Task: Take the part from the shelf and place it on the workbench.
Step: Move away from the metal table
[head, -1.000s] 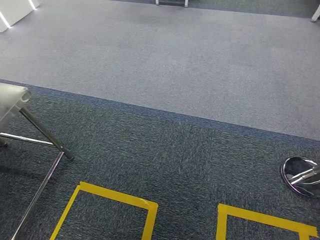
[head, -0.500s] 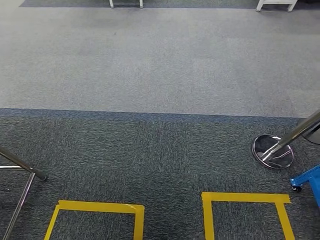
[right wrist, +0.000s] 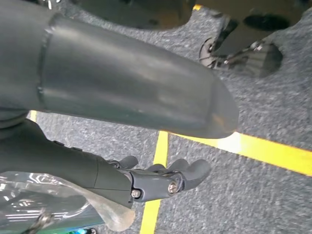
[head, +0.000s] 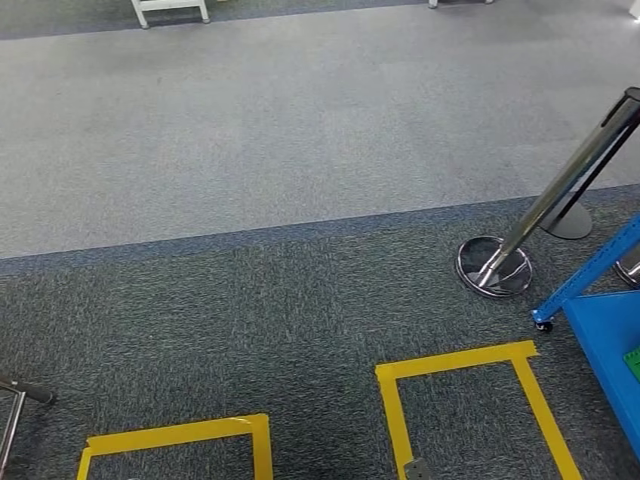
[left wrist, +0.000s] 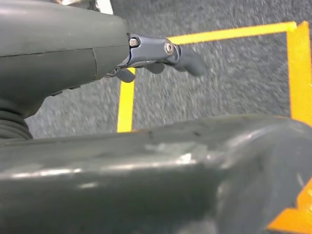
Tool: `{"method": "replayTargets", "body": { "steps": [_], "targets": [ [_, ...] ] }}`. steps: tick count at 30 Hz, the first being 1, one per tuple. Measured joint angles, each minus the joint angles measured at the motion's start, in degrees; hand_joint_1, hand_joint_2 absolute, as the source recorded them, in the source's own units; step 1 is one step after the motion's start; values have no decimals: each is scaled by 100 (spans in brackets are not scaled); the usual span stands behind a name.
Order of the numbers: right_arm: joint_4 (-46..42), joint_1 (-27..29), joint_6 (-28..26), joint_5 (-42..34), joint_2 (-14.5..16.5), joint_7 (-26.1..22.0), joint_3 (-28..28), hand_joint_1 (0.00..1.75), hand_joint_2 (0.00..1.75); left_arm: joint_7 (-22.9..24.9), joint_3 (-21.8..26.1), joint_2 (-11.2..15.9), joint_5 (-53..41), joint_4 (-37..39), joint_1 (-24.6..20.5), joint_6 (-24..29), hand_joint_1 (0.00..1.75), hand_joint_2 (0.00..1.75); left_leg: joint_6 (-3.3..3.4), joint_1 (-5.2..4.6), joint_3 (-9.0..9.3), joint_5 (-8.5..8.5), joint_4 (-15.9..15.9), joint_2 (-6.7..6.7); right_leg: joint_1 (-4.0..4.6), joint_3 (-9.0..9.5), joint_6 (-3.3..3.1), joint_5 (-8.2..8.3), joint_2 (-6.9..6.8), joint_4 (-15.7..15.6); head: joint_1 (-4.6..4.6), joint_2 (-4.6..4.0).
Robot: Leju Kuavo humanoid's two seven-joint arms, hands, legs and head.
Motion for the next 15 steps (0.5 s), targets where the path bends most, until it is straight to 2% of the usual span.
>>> {"method": "replayTargets", "body": {
  "steps": [1, 3, 5, 6, 7, 8, 9, 10, 12, 13, 14, 15],
  "targets": [
    [-2, 11, -7, 0, -14, 57, -14, 0, 0, -43, 1, -35, 22, 16, -26, -29, 0, 0, -31, 15, 7, -30, 20, -21, -2, -5, -36, 12, 55, -6, -1, 0],
    [-7, 25, -24, -1, -38, 151, -41, 0, 0, -94, 1, -100, 31, 45, -65, -56, 0, 0, -79, 46, -88, -266, 305, -251, -14, 6, -110, 47, 167, -25, -15, 0],
    [-11, 19, -35, -3, -51, 184, -56, 0, 0, -103, 1, -153, 30, 80, -74, -61, 0, 0, -82, 56, -392, -673, 1050, -528, -8, -14, -160, 78, 310, -27, -31, 0],
    [-12, 16, -35, -7, -54, 197, -63, 0, 0, -103, 1, -172, 24, 97, -72, -64, 0, 0, -69, 53, -565, -825, 1444, -583, 5, -21, -172, 86, 400, -26, -30, 0],
    [-13, 18, -34, -19, -56, 211, -70, 0, 0, -103, -1, -187, -1, 112, -72, -52, 0, 0, -50, 48, -687, -877, 1703, -607, 22, -24, -179, 91, 494, -23, -31, 0],
    [-14, 25, -36, -38, -59, 220, -80, 0, 0, -96, -7, -199, -47, 121, -76, -10, 0, 0, -21, 39, -724, -809, 1750, -622, 37, -22, -182, 94, 585, -20, -29, 0],
    [-16, 32, -42, -64, -61, 217, -97, 0, 0, -82, -24, -211, -115, 126, -88, 76, 0, 0, 16, 27, -663, -632, 1568, -646, 48, -16, -183, 95, 673, -16, -28, 0],
    [-20, 36, -51, -89, -63, 201, -120, 0, 0, -62, -49, -225, -188, 130, -106, 198, 0, 0, 58, 10, -525, -385, 1210, -722, 51, -10, -182, 97, 755, -12, -29, 0],
    [-26, 22, -75, -119, -61, 155, -163, 0, 0, -15, -95, -244, -287, 133, -148, 415, 0, 0, 137, -14, -240, -22, 467, -1005, 54, -26, -162, 106, 901, 6, -28, 0],
    [-29, 11, -84, -123, -60, 140, -175, 0, 0, 1, -107, -248, -305, 134, -172, 472, 0, 0, 155, -21, -156, 44, 234, -1112, 47, -56, -140, 117, 969, 16, -31, 0],
    [-31, 5, -90, -126, -59, 131, -184, 0, 0, 13, -116, -255, -312, 135, -193, 494, 0, 0, 162, -26, -125, 39, 132, -1155, 38, -92, -110, 133, 1032, 20, -31, 0],
    [-33, 7, -97, -128, -59, 127, -193, 0, 0, 20, -127, -267, -315, 136, -209, 505, 0, 0, 159, -29, -114, 34, 83, -1110, 26, -135, -75, 153, 1097, 13, -34, 0]
  ]
}}
